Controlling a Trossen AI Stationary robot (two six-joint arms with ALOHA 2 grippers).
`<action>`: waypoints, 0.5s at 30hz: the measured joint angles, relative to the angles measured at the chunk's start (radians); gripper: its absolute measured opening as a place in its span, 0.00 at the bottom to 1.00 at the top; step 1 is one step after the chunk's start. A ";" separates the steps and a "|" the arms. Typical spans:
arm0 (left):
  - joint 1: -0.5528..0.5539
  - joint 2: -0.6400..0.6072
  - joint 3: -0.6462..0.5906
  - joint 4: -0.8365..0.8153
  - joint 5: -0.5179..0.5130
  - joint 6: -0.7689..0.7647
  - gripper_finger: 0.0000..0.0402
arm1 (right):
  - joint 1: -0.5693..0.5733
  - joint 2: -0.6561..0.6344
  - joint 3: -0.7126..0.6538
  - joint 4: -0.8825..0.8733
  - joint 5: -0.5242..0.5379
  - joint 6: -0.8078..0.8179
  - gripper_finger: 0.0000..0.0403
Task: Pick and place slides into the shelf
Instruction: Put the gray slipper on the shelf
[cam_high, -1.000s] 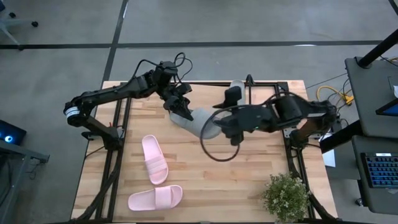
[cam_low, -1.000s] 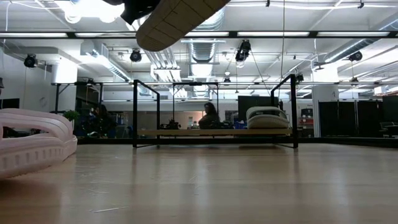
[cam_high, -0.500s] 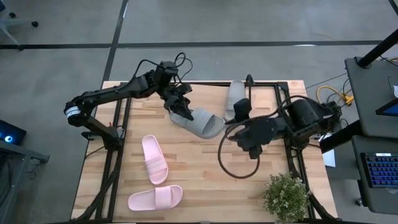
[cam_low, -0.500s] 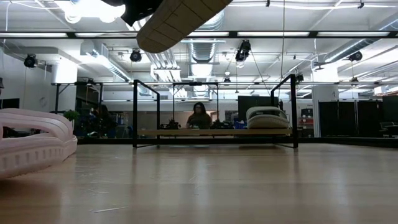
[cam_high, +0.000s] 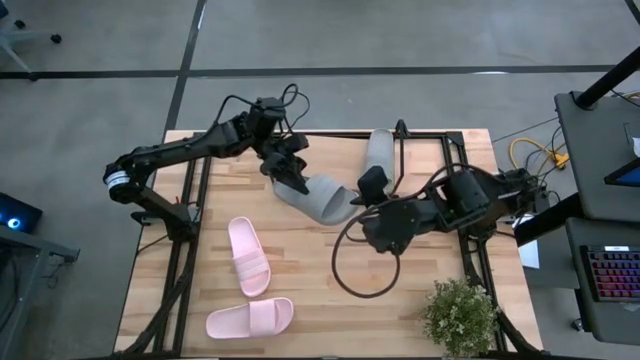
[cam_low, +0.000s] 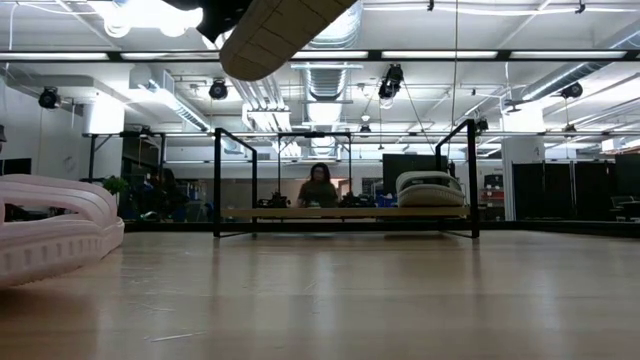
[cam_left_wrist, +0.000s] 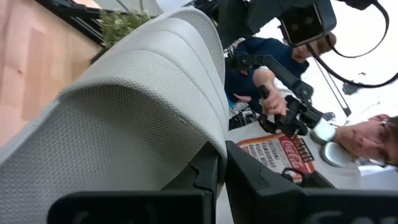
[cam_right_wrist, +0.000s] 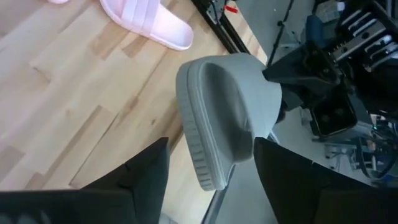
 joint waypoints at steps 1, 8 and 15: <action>0.000 0.000 0.000 0.001 0.012 0.000 0.00 | 0.000 0.001 -0.001 0.012 0.001 -0.006 0.55; 0.000 0.000 0.002 0.014 0.059 -0.002 0.00 | 0.001 0.017 -0.020 0.042 0.000 -0.047 0.53; 0.000 0.000 0.002 0.022 0.064 -0.002 0.00 | 0.001 0.051 -0.023 0.103 0.000 -0.095 0.51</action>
